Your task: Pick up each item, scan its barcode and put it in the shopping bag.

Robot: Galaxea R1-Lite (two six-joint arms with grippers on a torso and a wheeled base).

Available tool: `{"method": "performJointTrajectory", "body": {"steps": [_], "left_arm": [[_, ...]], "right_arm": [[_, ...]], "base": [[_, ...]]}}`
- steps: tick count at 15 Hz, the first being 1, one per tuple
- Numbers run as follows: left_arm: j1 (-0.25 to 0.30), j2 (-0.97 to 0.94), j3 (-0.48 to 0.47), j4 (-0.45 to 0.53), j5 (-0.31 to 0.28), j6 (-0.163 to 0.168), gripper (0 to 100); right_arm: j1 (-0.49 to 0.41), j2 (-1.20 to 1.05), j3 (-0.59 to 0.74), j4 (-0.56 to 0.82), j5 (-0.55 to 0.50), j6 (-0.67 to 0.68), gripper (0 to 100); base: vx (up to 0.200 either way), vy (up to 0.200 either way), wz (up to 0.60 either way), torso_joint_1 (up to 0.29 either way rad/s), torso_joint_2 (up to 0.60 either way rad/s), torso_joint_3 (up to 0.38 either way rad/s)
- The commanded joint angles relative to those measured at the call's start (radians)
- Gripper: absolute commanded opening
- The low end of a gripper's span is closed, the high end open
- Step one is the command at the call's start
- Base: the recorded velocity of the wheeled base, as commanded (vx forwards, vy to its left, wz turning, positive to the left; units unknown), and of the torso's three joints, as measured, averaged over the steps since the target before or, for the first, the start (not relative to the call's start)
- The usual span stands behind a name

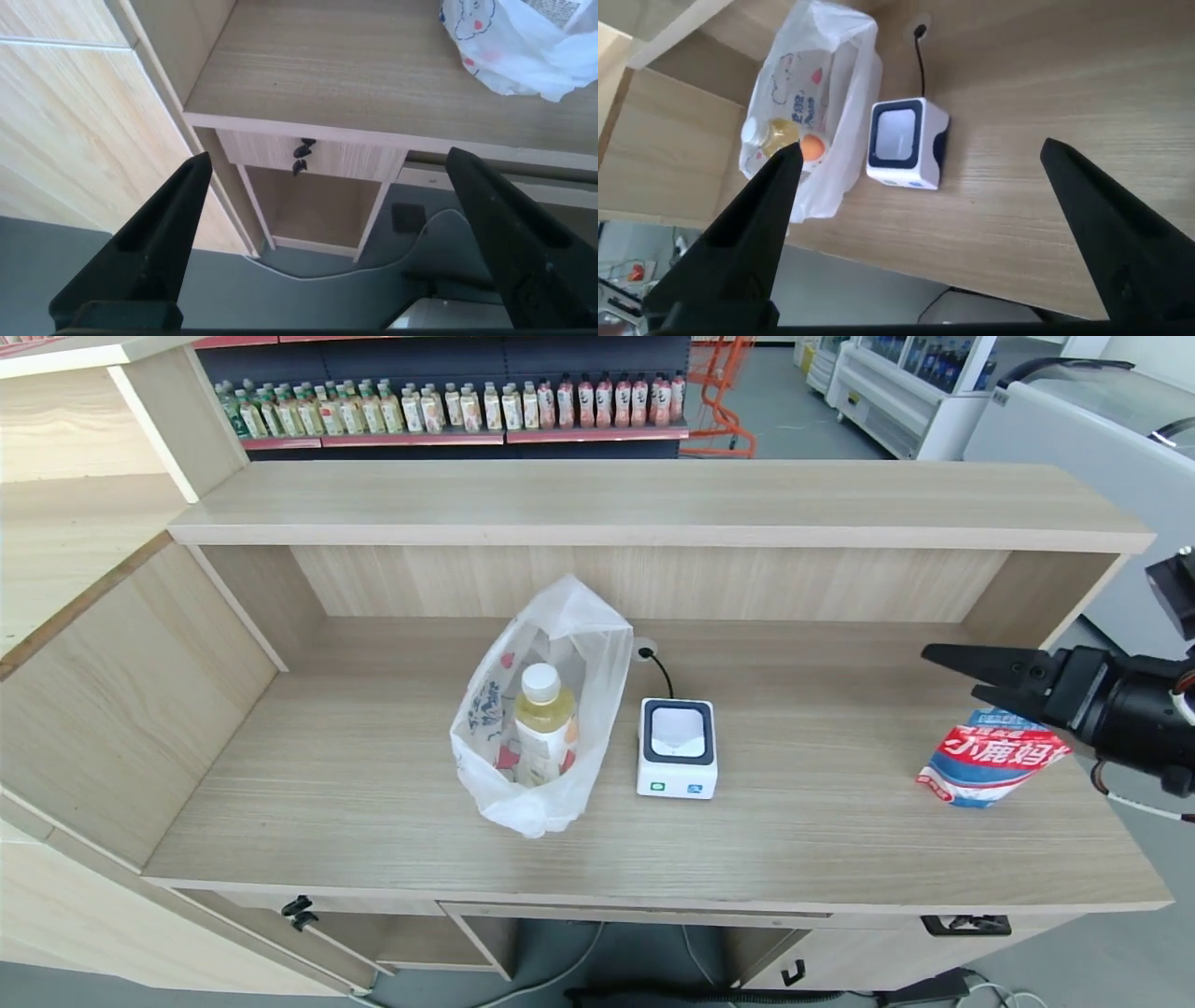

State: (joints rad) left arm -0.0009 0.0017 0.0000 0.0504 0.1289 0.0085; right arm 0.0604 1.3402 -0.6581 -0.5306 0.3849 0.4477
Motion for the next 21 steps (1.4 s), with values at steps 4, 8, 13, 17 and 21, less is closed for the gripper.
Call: {"method": "performJointTrajectory", "body": {"steps": [4,8,13,17,21], "left_arm": [[-0.001,0.000,0.000,0.000,0.000,0.002,100],[-0.001,0.000,0.000,0.000,0.001,0.001,100],[-0.001,-0.002,0.000,0.000,0.000,0.001,100],[-0.001,-0.002,0.000,0.000,0.000,0.001,100],[-0.001,-0.002,0.000,0.000,0.001,0.001,100]], "right_arm": [[-0.028,-0.053,-0.081,0.112,-0.058,0.129,100],[-0.028,-0.024,-0.232,0.282,-0.146,0.264,100],[-0.080,0.060,-0.250,0.406,-0.301,0.353,100],[-0.074,0.125,-0.253,0.477,-0.347,0.462,100],[-0.074,0.251,-0.259,0.466,-0.365,0.526,100]], "base": [[0.000,-0.200,0.00,0.002,0.00,0.004],[0.000,-0.200,0.00,0.004,0.00,0.005],[0.000,0.000,0.00,0.000,0.00,0.000],[0.000,0.000,0.00,0.000,0.00,0.000],[0.000,0.000,0.00,0.000,0.00,0.000]]}}
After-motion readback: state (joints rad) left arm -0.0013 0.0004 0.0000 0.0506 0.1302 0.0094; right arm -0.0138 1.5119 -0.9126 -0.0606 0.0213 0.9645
